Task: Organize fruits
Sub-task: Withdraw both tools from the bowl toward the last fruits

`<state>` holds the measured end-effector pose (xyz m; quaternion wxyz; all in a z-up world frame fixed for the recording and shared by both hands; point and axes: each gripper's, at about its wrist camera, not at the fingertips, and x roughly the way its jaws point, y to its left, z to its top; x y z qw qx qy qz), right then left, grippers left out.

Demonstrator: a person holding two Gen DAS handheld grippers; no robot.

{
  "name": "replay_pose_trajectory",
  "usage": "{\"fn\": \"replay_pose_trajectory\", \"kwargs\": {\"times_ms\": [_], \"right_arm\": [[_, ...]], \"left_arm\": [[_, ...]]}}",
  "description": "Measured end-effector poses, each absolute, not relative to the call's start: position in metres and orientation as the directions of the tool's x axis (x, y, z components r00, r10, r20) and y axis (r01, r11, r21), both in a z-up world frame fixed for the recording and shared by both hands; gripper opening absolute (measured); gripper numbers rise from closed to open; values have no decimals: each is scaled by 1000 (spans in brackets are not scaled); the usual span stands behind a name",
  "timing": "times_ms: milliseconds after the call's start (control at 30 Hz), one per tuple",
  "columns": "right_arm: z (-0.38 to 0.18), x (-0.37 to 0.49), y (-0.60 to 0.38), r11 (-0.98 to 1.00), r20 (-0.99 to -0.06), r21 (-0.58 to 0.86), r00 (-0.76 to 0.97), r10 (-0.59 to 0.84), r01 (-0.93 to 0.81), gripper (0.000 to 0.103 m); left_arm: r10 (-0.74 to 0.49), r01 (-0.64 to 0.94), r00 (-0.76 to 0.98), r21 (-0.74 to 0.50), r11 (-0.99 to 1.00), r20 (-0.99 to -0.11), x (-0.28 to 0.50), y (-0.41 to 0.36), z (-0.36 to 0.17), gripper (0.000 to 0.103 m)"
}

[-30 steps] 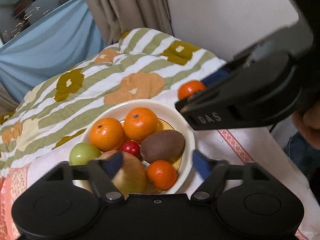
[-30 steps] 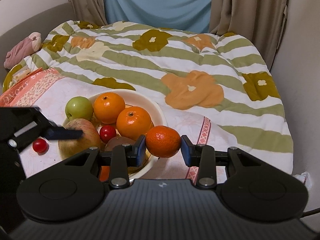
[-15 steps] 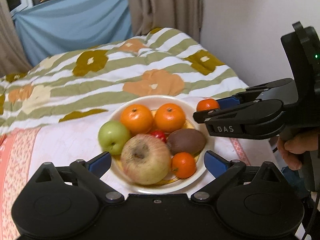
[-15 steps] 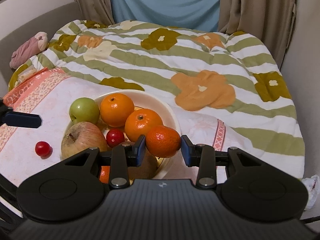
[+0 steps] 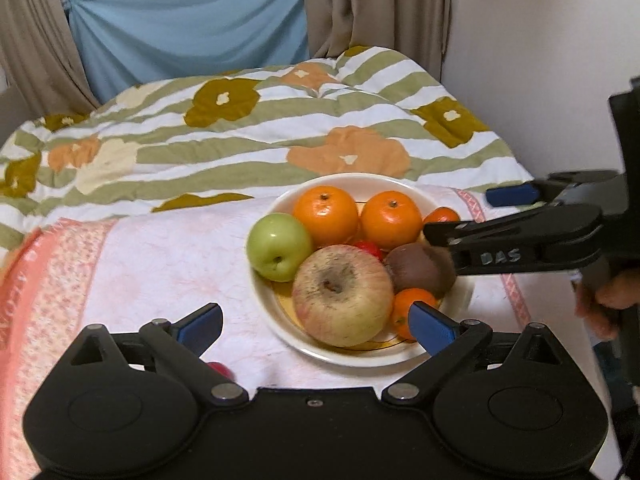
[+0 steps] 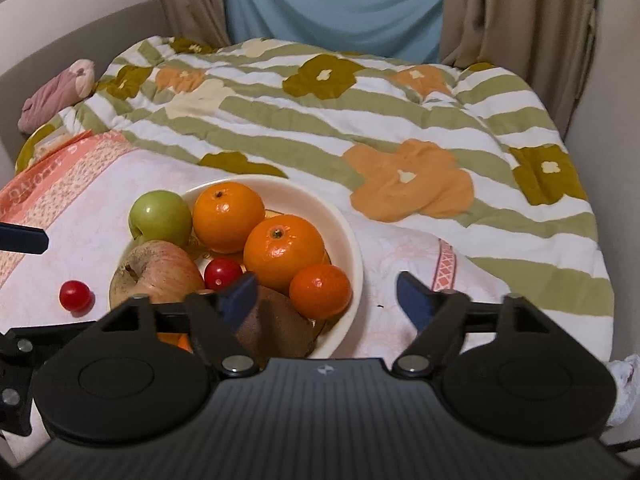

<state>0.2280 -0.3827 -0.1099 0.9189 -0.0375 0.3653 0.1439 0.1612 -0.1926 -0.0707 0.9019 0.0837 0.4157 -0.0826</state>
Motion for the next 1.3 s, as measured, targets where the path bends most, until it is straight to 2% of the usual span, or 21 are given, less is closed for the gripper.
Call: {"fn": "replay_pose_trajectory", "kwargs": {"times_ms": [100, 300, 433, 500, 733, 1033, 1300], "right_arm": [[-104, 223, -384, 959, -675, 43, 700, 234, -279, 96], [-85, 206, -380, 969, -665, 32, 718, 205, -247, 96], [-68, 188, -374, 979, -659, 28, 733, 169, -200, 103], [-59, 176, -369, 984, -645, 19, 750, 148, -177, 103], [-33, 137, -343, 995, -611, -7, 788, 74, -99, 103], [-21, 91, -304, 1000, -615, -6, 789, -4, 1, 103], [-37, 71, -277, 996, -677, 27, 734, -46, 88, 103]], "left_arm": [[-59, 232, 643, 121, 965, -764, 158, -192, -68, 101], [-77, 215, 657, 88, 973, -750, 149, -177, -55, 101], [-87, 204, 676, 73, 976, -731, 140, -164, -41, 101], [-103, 211, 689, 62, 976, -717, 134, -155, -34, 101], [-104, 237, 721, 102, 966, -685, 114, -128, -19, 101], [-154, 294, 709, 90, 951, -688, 94, -89, -16, 101], [-234, 390, 675, 69, 918, -700, 90, -61, -31, 101]]}}
